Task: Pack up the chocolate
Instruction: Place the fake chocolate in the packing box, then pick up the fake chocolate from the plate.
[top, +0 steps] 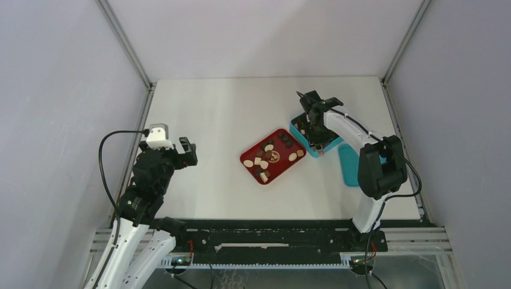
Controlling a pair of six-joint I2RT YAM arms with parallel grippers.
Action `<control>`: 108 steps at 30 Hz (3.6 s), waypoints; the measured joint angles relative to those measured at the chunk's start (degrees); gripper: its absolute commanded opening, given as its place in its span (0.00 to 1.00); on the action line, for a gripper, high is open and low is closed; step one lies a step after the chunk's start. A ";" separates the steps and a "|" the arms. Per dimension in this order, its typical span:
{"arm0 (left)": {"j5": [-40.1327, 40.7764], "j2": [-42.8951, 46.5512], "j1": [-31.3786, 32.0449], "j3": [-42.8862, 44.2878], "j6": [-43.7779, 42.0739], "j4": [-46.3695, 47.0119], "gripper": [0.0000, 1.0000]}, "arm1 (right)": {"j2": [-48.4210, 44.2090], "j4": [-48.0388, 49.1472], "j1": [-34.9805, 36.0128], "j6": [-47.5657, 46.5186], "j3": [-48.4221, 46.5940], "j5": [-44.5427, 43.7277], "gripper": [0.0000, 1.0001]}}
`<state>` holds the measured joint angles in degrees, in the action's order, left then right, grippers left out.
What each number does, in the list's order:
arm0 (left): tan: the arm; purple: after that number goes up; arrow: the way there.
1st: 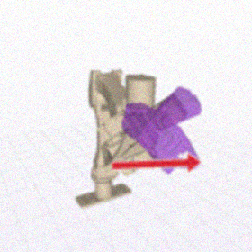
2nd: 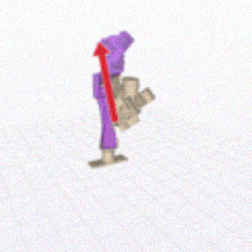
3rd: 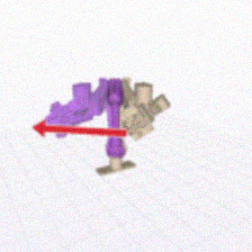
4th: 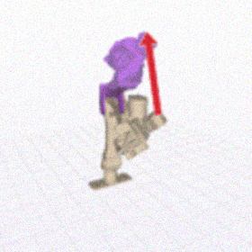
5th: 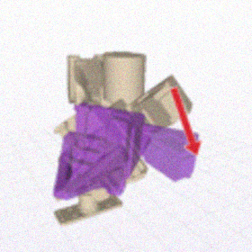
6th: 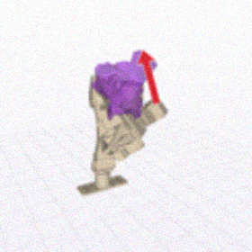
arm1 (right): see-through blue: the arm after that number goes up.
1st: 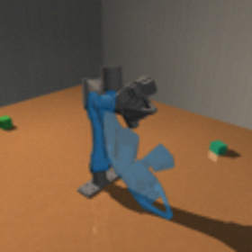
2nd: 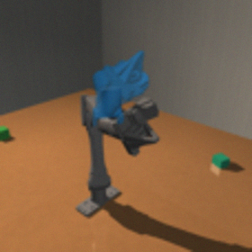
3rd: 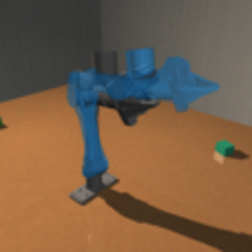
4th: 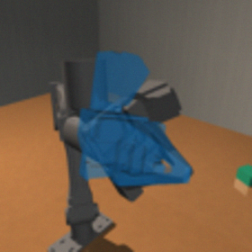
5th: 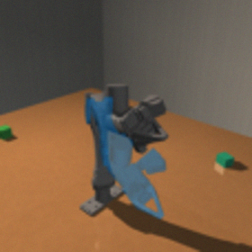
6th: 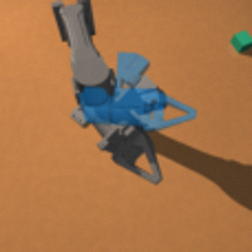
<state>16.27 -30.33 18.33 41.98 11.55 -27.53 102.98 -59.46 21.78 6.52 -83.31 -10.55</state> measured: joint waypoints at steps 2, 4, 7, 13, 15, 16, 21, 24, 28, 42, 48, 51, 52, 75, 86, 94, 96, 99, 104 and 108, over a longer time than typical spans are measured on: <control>0.00 0.00 0.00 0.00 -0.02 0.00 1.00 | 0.00 -0.02 0.00 0.00 0.02 0.04 0.43; 0.00 0.00 0.00 0.00 0.00 0.00 1.00 | -0.24 -0.02 0.15 0.00 0.02 0.09 0.43; -0.02 0.00 0.00 0.00 0.00 0.02 1.00 | -1.27 -0.02 0.90 0.00 0.02 0.13 0.43; -0.02 0.00 0.00 0.00 0.00 0.00 1.00 | -3.96 -0.07 5.07 0.00 -0.02 1.66 0.43; -0.02 0.00 0.00 0.00 -0.02 0.00 1.00 | -4.00 -0.04 7.30 0.00 -0.13 2.64 0.43; -0.02 0.00 0.00 0.00 0.00 0.00 1.00 | -4.00 -0.11 8.24 0.02 -0.13 3.15 0.43; -0.04 -0.02 0.00 0.00 -0.02 0.02 1.00 | -3.34 -0.11 12.92 0.24 -1.07 5.20 0.43; -0.04 -0.02 0.00 0.00 0.00 0.00 1.00 | -1.25 -0.13 15.34 0.46 -2.84 5.77 0.43; -0.04 0.02 0.00 0.00 0.00 0.02 1.00 | 2.73 -0.11 17.92 0.81 -5.60 5.99 0.43; -0.20 0.20 0.00 0.00 0.00 0.02 1.00 | 10.82 -1.99 22.53 2.12 -10.21 4.98 0.43; -0.20 0.35 0.00 0.00 0.00 0.02 1.00 | 12.76 -3.19 23.02 2.69 -11.04 1.86 0.43; -0.20 0.35 0.00 0.00 0.00 0.02 1.00 | 12.79 -3.76 22.86 2.82 -11.04 0.02 0.43; -0.20 0.35 0.00 0.00 0.00 0.02 1.00 | 12.79 -3.85 22.69 2.84 -11.04 -0.42 0.43; -0.20 0.37 0.00 0.00 -0.02 0.02 1.00 | 11.54 -2.38 19.91 2.89 -9.20 0.92 0.43; -0.20 0.37 0.00 0.00 0.00 0.02 1.00 | 13.07 -0.52 18.82 2.78 -10.49 3.23 0.42; -0.20 0.35 0.00 0.00 0.00 0.02 1.00 | 14.93 -0.04 17.77 2.56 -10.95 3.63 0.31; -0.20 0.35 0.00 0.00 0.00 0.02 1.00 | 14.99 -0.04 17.59 2.51 -10.95 3.61 0.23; -0.20 0.35 0.00 0.00 0.00 0.02 1.00 | 14.99 0.00 17.46 2.40 -10.95 3.58 0.13; -0.22 0.35 0.00 0.00 0.00 0.02 1.00 | 13.64 0.52 16.94 2.34 -9.86 3.50 0.00; -0.22 0.37 0.00 0.00 0.00 0.02 1.00 | 10.88 0.50 16.13 2.34 -8.24 3.13 0.00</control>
<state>16.05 -29.95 18.33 41.98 11.55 -27.51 113.86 -58.96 37.91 8.86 -91.55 -7.42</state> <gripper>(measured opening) 0.996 0.369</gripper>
